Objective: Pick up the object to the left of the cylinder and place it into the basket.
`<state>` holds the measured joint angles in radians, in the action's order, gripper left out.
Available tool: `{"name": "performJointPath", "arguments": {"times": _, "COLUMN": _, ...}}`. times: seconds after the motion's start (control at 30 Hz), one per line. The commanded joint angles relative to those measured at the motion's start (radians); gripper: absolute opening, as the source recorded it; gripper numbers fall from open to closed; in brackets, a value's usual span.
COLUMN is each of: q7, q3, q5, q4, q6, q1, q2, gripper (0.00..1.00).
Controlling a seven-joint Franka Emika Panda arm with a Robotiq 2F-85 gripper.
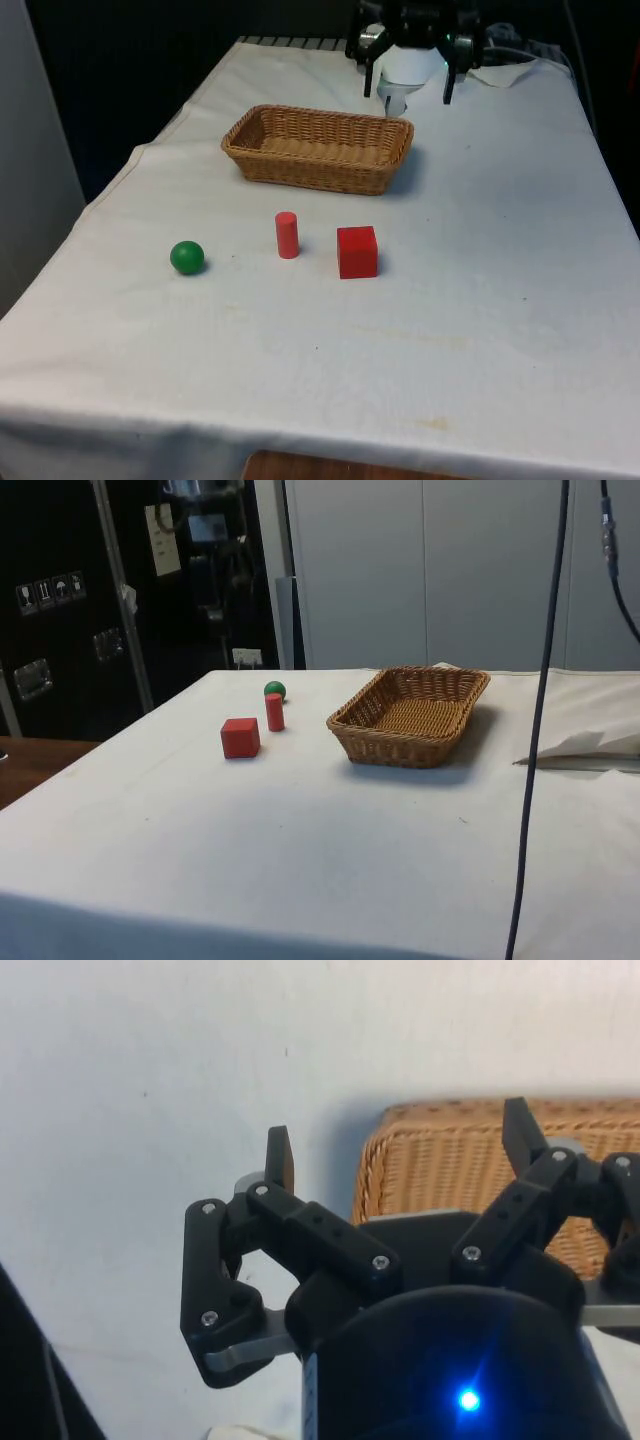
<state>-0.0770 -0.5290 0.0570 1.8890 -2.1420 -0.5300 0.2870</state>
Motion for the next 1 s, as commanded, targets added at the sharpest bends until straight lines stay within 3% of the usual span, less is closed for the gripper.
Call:
{"name": "performJointPath", "arguments": {"times": 0.0, "q7": -0.003, "q3": 0.002, "q5": 0.004, "q4": 0.005, "q6": -0.031, "q1": 0.001, "q2": 0.013, "gripper": 1.00}}
{"name": "performJointPath", "arguments": {"times": 0.03, "q7": 0.000, "q3": 0.000, "q5": 0.000, "q4": 0.001, "q6": -0.009, "q1": 0.000, "q2": 0.007, "gripper": 1.00}}
{"name": "performJointPath", "arguments": {"times": 0.33, "q7": -0.008, "q3": 0.004, "q5": 0.012, "q4": 0.002, "q6": -0.132, "q1": 0.006, "q2": 0.077, "gripper": 1.00}}
{"name": "performJointPath", "arguments": {"times": 0.37, "q7": 0.000, "q3": 0.000, "q5": 0.001, "q4": 0.001, "q6": -0.106, "q1": 0.002, "q2": 0.068, "gripper": 1.00}}
{"name": "performJointPath", "arguments": {"times": 0.63, "q7": -0.040, "q3": 0.008, "q5": 0.042, "q4": 0.003, "q6": -0.216, "q1": 0.011, "q2": 0.124, "gripper": 1.00}}
{"name": "performJointPath", "arguments": {"times": 0.67, "q7": -0.030, "q3": -0.001, "q5": 0.032, "q4": 0.001, "q6": -0.203, "q1": 0.004, "q2": 0.124, "gripper": 1.00}}
{"name": "performJointPath", "arguments": {"times": 0.7, "q7": -0.047, "q3": 0.008, "q5": 0.048, "q4": 0.004, "q6": -0.224, "q1": 0.011, "q2": 0.129, "gripper": 1.00}}
{"name": "performJointPath", "arguments": {"times": 0.93, "q7": -0.107, "q3": 0.009, "q5": 0.094, "q4": 0.010, "q6": -0.253, "q1": 0.014, "q2": 0.158, "gripper": 1.00}}
{"name": "performJointPath", "arguments": {"times": 0.97, "q7": -0.098, "q3": -0.001, "q5": 0.085, "q4": 0.004, "q6": -0.241, "q1": 0.006, "q2": 0.163, "gripper": 1.00}}
